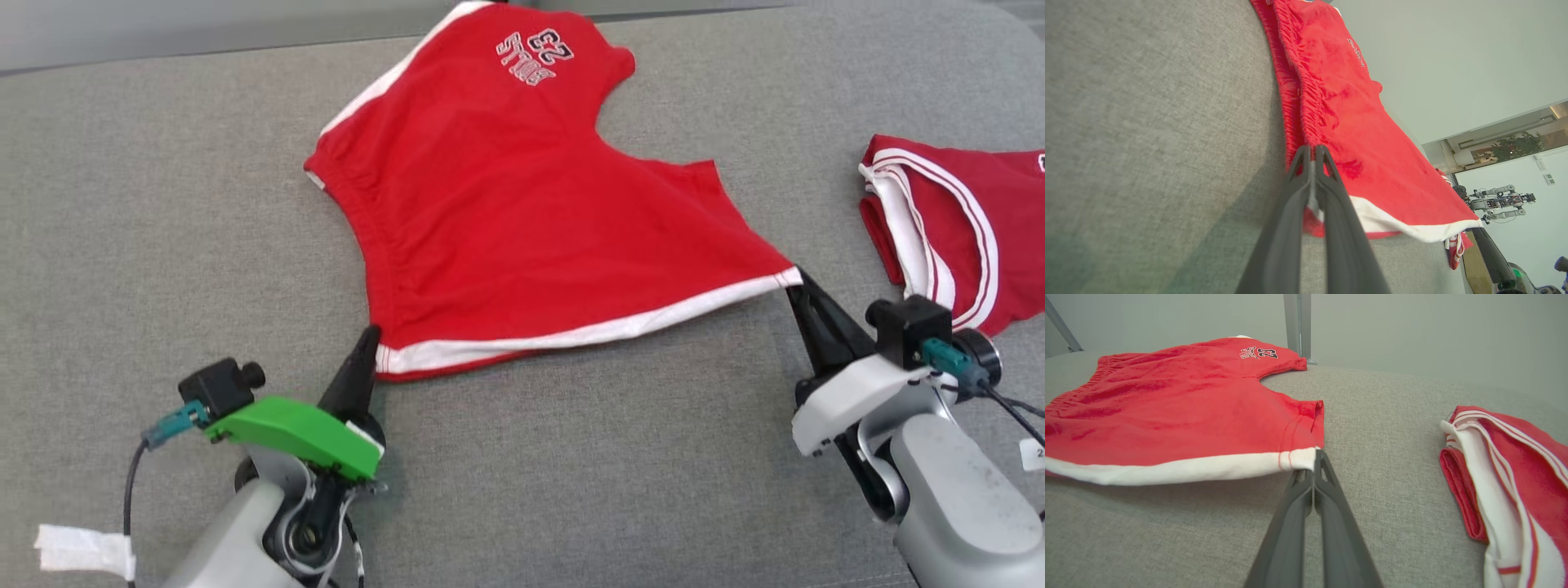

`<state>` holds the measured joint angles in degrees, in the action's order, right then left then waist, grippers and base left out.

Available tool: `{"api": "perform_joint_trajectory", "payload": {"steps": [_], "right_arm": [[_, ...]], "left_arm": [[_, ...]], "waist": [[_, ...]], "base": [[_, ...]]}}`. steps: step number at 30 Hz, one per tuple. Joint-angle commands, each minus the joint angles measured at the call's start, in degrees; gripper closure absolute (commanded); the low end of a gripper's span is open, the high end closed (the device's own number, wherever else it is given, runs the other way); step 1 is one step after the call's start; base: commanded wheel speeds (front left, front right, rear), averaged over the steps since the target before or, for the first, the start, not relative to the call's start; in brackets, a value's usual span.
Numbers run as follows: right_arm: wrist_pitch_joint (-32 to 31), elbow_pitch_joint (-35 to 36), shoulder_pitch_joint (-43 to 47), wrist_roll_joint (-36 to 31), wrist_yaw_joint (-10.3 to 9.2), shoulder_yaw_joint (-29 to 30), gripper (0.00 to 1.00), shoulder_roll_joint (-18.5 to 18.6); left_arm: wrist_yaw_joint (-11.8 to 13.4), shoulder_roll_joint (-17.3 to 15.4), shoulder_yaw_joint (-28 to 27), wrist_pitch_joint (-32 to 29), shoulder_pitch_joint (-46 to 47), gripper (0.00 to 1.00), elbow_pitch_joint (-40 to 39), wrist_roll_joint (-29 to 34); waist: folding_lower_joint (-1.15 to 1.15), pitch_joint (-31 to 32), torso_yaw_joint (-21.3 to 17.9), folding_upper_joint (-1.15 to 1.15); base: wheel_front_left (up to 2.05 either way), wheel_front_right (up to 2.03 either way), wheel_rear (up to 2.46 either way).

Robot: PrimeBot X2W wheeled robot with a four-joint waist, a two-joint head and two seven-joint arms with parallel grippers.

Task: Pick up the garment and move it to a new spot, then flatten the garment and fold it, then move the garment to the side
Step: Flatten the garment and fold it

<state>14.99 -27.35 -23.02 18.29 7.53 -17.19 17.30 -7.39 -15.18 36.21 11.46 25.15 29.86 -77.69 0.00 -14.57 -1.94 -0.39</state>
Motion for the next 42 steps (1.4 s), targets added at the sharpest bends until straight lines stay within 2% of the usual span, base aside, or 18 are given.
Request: {"api": "perform_joint_trajectory", "payload": {"steps": [1, 7, 15, 23, 27, 32, 33, 38, 42], "right_arm": [[0.2, 0.4, 2.1, -0.2, -0.10, 0.6, 1.00, -0.2], [0.2, 1.1, 9.2, -0.5, -0.10, 1.6, 1.00, -0.8], [0.2, 2.5, 18.4, -0.9, -0.10, 3.0, 1.00, -1.5], [0.2, 7.0, 27.1, -0.9, -0.10, 3.3, 1.00, -0.4], [0.2, 9.1, 29.1, -0.8, -0.10, 3.8, 1.00, 1.0], [0.2, 11.1, 24.5, -0.4, -0.10, 6.5, 1.00, 1.3], [0.2, 10.9, 21.2, -0.4, -0.10, 7.4, 1.00, 1.8], [0.2, 7.6, 9.7, -0.7, -0.10, 7.1, 1.00, 3.1], [0.0, 2.0, -3.3, -1.4, -0.10, 4.4, 1.00, 4.8]], "left_arm": [[-0.1, -0.5, 1.1, 0.6, -2.1, 1.00, 0.7, 0.2], [0.0, -1.7, 5.2, 2.3, -8.9, 1.00, 2.8, -1.6], [0.0, -3.0, 7.2, 3.6, -15.8, 1.00, 2.5, -1.2], [0.0, -1.9, 3.5, 3.7, -22.9, 1.00, 0.5, 2.1], [0.0, -1.6, 1.6, 3.7, -23.1, 1.00, -1.7, 3.8], [0.0, -1.7, 0.6, 3.7, -19.7, 1.00, -7.9, 5.7], [0.0, -1.7, 1.6, 3.7, -18.0, 1.00, -11.0, 5.0], [0.0, -2.7, 4.1, 3.6, -11.3, 1.00, -15.4, 3.0], [0.0, -0.7, 1.1, 3.6, -4.6, 1.00, -17.5, 1.4]], "waist": [[0.00, 2.3, 0.1, 0.39], [0.00, 8.1, 0.1, 0.39], [0.00, 13.8, 0.0, 0.39], [0.00, 14.1, 1.7, 0.39], [0.00, 12.3, 3.6, 0.39], [0.00, 9.0, 6.0, 0.39], [0.00, 7.5, 7.2, 0.39], [0.00, 3.1, 10.5, 0.39], [0.00, -2.4, 13.6, 0.39]], "base": [[0.00, 0.00, 0.00], [0.00, 0.00, 0.00], [0.00, 0.00, 0.00], [0.00, 0.00, 0.00], [0.00, 0.00, 0.00], [0.00, 0.00, 0.00], [0.00, 0.00, 0.00], [0.00, 0.00, 0.00], [0.00, 0.00, 0.00]]}}
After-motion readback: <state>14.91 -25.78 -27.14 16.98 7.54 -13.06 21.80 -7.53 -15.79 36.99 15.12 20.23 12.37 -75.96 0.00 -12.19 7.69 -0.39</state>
